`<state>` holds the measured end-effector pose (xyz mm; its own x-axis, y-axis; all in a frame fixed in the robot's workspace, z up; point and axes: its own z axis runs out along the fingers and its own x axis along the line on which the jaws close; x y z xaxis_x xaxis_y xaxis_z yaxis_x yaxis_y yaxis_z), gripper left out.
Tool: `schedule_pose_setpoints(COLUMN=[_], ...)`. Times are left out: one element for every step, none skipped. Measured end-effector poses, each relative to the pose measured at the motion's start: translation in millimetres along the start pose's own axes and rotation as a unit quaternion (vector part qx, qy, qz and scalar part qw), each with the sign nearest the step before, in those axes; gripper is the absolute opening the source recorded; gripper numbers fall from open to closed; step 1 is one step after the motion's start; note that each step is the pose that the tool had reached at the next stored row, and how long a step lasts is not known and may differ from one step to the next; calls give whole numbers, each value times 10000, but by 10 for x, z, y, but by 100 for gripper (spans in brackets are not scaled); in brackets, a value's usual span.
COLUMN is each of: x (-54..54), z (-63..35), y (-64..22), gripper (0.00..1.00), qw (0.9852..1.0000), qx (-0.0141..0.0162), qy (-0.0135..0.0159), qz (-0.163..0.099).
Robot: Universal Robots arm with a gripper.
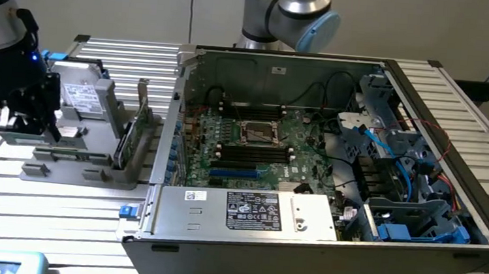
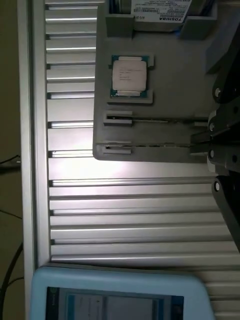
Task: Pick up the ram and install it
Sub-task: 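Pick up the ram and move it above insertion slot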
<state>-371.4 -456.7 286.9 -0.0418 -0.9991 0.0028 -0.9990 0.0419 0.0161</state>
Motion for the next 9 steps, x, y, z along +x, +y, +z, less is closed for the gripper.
schedule_pose_setpoints(x=[1,1,2,4,6,8,11,16,23], z=[-45,-90,-135,-182,-227,-272,-318,-363,-412], y=[0,0,-5,-14,-28,-48,-71,-99,-131], gripper=[13,13,13,13,13,13,13,13,13], qw=[10000,10000,10000,10000,10000,10000,10000,10000,10000], qx=[0,0,0,-1,0,0,-1,0,0], qy=[0,0,0,1,1,0,1,1,0], qz=[-1,-1,-1,-1,-1,-1,-1,-1,-1])
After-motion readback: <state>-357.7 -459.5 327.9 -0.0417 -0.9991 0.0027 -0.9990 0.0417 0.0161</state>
